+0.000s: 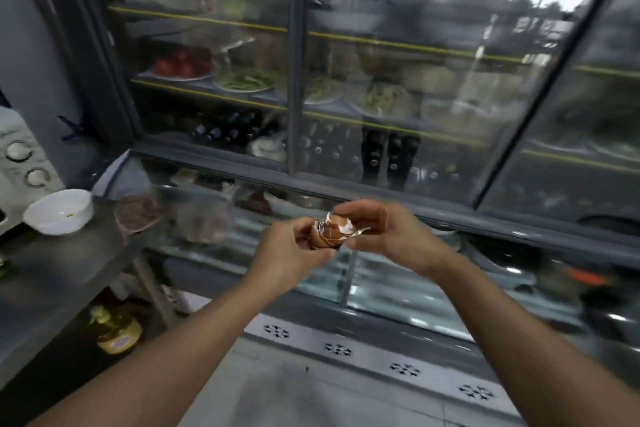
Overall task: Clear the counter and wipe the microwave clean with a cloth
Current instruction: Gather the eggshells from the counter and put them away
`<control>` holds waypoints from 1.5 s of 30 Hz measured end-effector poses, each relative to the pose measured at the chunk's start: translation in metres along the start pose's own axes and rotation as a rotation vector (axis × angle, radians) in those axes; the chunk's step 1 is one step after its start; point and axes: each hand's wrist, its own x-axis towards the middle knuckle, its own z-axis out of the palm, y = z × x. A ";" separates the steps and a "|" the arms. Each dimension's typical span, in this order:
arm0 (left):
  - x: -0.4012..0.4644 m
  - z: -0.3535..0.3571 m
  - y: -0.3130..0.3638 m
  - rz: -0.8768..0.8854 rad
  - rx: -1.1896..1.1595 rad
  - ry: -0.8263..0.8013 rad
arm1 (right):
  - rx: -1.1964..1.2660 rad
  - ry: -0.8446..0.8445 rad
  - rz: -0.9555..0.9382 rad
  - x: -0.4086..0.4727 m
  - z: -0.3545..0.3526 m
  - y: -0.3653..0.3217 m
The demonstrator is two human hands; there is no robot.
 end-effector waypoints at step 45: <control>-0.100 0.769 0.299 0.408 -0.070 -0.864 | -0.052 1.036 0.399 -0.615 -0.461 0.238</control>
